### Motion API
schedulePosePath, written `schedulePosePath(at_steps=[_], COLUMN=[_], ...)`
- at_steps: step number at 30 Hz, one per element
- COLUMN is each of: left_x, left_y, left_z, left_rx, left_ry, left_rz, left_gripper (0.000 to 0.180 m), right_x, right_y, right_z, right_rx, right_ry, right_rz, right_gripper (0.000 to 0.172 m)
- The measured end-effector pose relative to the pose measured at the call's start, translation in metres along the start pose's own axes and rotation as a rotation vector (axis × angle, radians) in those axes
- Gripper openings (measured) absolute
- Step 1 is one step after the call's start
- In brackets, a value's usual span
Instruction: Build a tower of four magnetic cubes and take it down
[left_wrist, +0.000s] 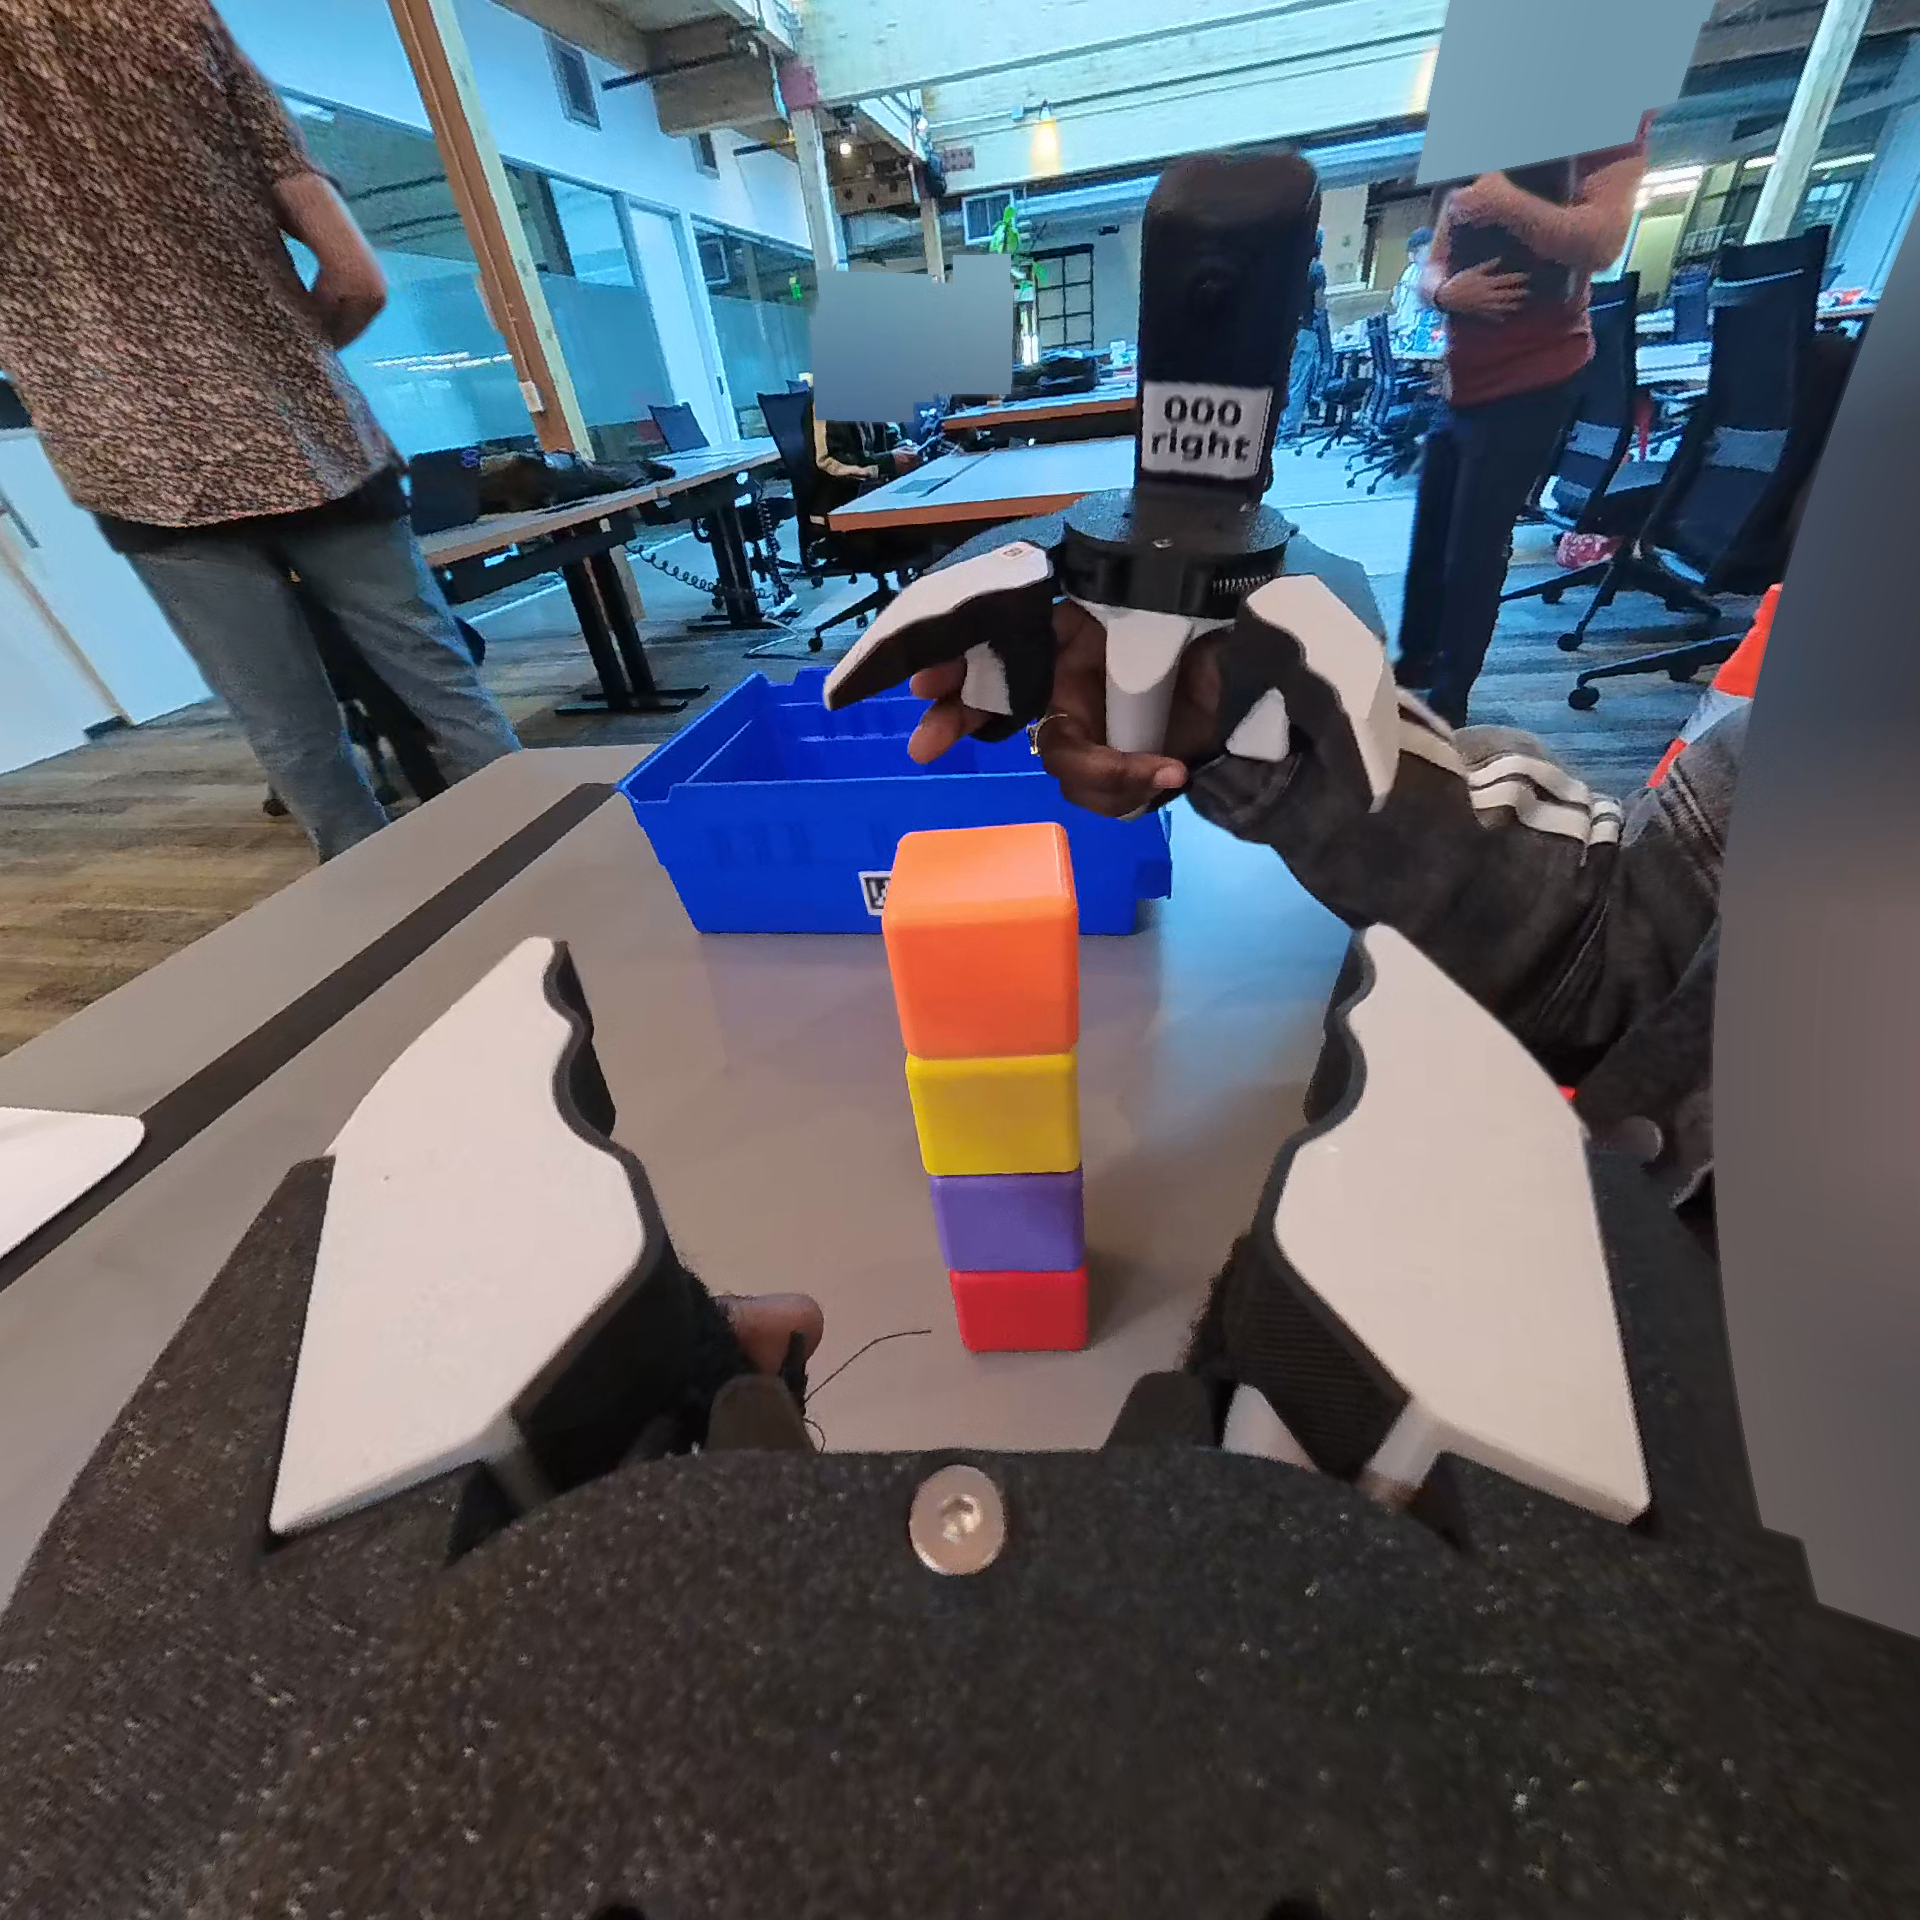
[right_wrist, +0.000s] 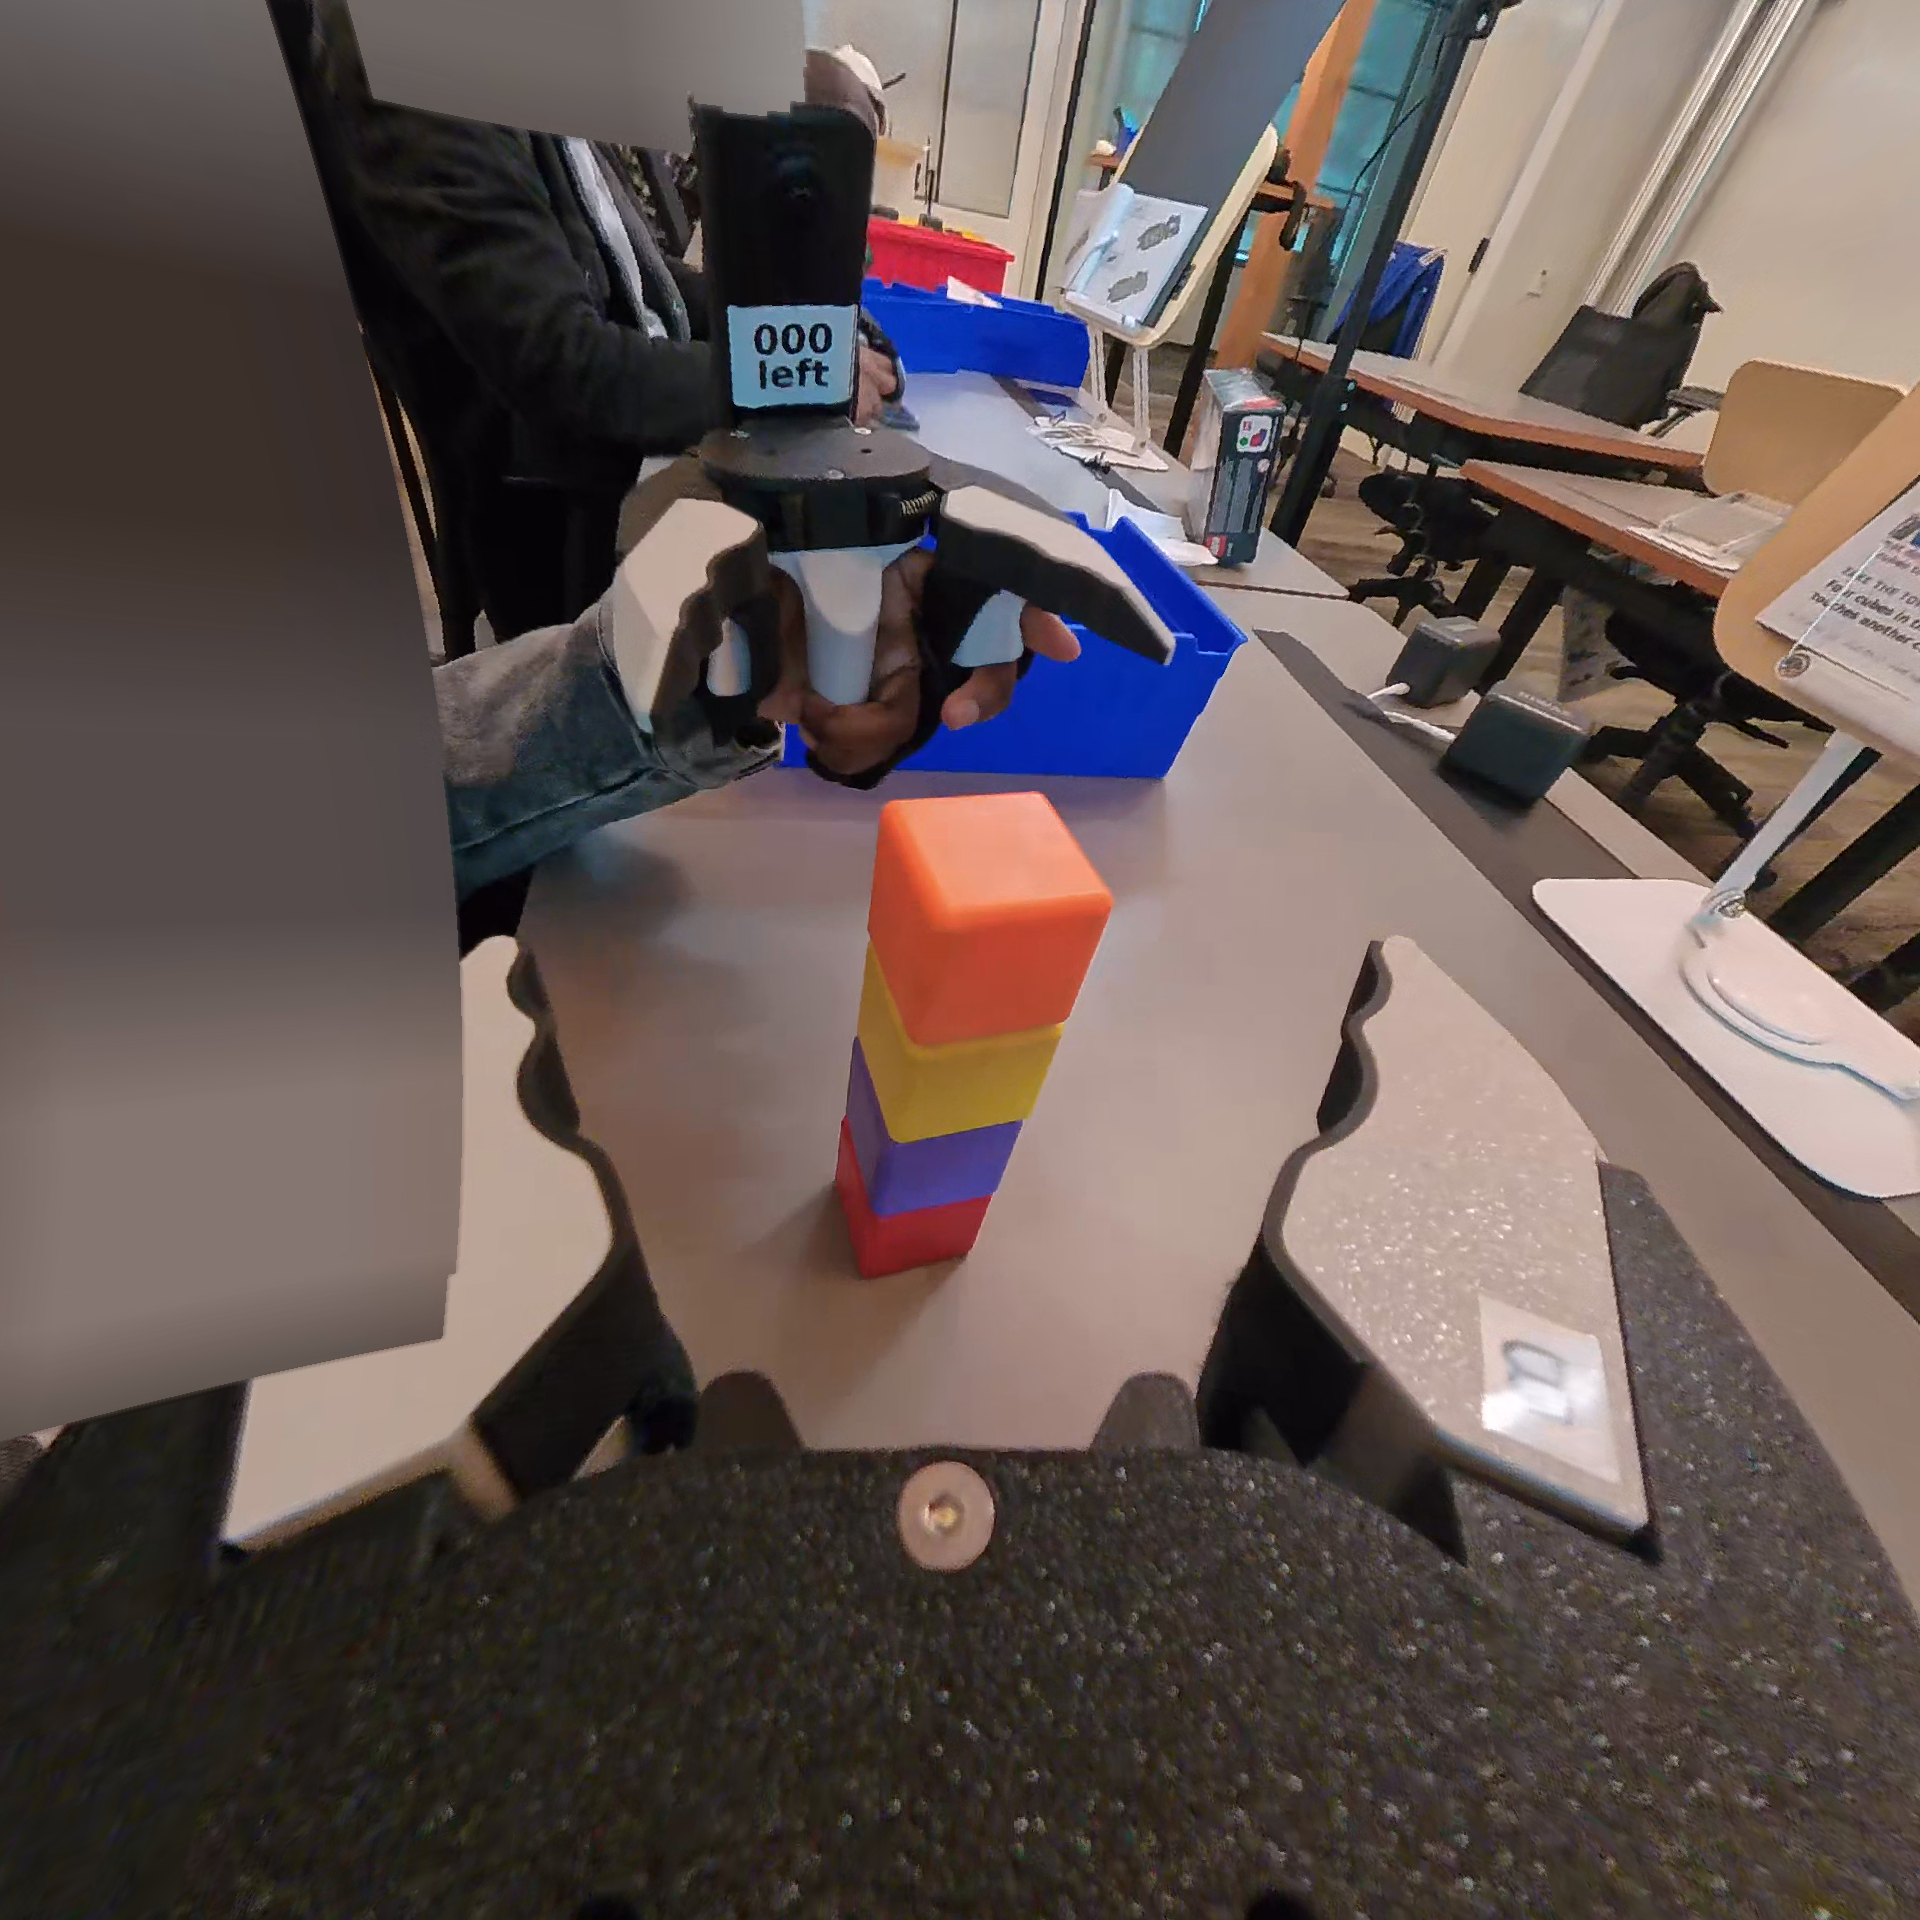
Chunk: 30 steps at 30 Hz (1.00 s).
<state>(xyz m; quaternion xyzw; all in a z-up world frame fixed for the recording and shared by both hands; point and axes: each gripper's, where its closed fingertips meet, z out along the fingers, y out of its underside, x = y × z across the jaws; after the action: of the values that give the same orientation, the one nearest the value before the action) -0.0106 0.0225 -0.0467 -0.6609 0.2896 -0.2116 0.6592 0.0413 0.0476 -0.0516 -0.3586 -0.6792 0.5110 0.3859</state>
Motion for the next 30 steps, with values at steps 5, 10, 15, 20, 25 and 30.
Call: schedulePosePath(at_steps=[5, 10, 15, 20, 25, 30], left_x=[0.005, 0.011, 0.011, 0.015, 0.016, 0.016], left_y=[0.014, 0.044, 0.065, 0.073, 0.075, 0.076], left_z=[0.018, 0.043, 0.054, 0.056, 0.056, 0.056], left_rx=[-0.046, -0.150, -0.216, -0.249, -0.265, -0.273], left_ry=[0.015, 0.036, 0.035, 0.051, 0.054, 0.055], left_rz=[-0.014, -0.058, -0.070, -0.036, -0.031, -0.034], left_gripper=[0.126, 0.114, 0.096, 0.067, 0.050, 0.050], right_x=[0.001, 0.004, 0.008, 0.011, 0.009, 0.001], right_y=[0.003, 0.002, 0.001, 0.006, 0.018, 0.030], right_z=[0.002, 0.005, 0.014, 0.023, 0.031, 0.034], right_rx=[-0.086, -0.324, -0.607, -0.811, -0.967, -1.043], right_ry=[-0.006, -0.046, -0.125, -0.229, -0.305, -0.400], right_rz=[-0.027, -0.093, -0.163, -0.200, -0.239, -0.295], right_gripper=[0.134, 0.115, 0.099, 0.082, 0.074, 0.049])
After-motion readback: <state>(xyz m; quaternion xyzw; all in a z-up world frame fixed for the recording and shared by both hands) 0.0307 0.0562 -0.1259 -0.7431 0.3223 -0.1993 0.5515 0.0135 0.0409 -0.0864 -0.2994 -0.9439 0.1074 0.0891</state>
